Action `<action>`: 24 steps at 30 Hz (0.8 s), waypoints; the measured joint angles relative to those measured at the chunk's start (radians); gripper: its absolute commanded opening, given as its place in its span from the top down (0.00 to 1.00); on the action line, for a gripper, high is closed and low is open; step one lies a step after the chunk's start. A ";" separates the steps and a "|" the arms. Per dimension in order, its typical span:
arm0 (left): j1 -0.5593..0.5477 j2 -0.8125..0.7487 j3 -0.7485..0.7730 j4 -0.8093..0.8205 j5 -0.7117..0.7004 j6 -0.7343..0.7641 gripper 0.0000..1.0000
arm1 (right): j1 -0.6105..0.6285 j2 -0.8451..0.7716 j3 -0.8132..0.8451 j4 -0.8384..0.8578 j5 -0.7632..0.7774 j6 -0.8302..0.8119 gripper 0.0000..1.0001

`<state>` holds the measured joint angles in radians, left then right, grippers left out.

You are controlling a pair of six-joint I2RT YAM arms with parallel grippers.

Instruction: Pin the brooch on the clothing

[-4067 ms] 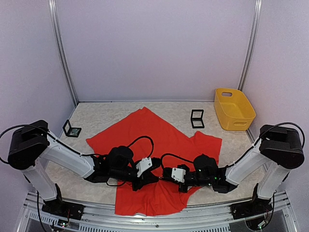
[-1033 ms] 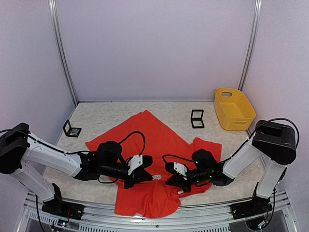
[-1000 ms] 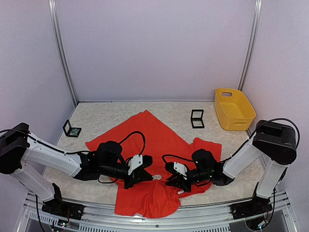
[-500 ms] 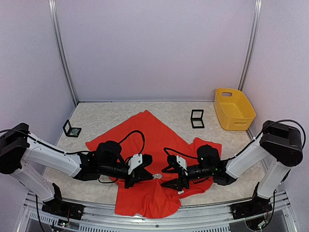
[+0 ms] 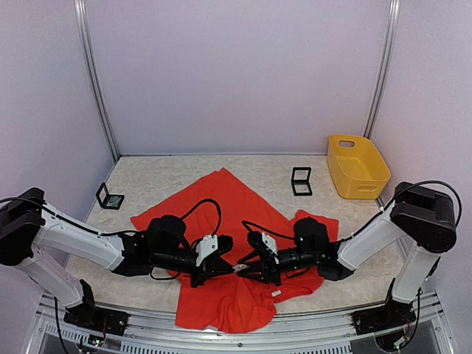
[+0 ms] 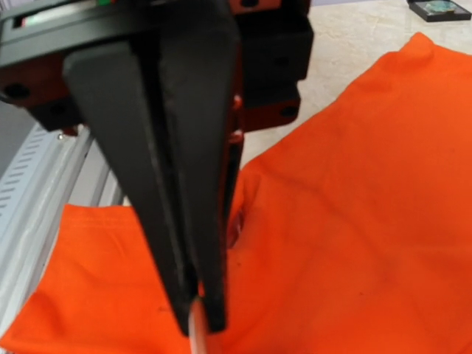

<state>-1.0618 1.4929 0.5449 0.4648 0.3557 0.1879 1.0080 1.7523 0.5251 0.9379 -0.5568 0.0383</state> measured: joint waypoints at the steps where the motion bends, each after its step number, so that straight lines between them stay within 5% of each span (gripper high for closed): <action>1: 0.000 -0.001 0.000 -0.002 -0.002 0.000 1.00 | 0.000 0.000 0.001 -0.002 0.002 0.001 0.71; 24: -0.006 -0.004 0.008 -0.024 -0.084 0.008 1.00 | -0.023 0.001 0.042 -0.079 0.019 0.209 0.88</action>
<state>-1.0679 1.4891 0.5529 0.4412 0.2714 0.1963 0.9848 1.7535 0.5667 0.8593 -0.5377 0.2470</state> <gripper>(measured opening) 0.005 0.130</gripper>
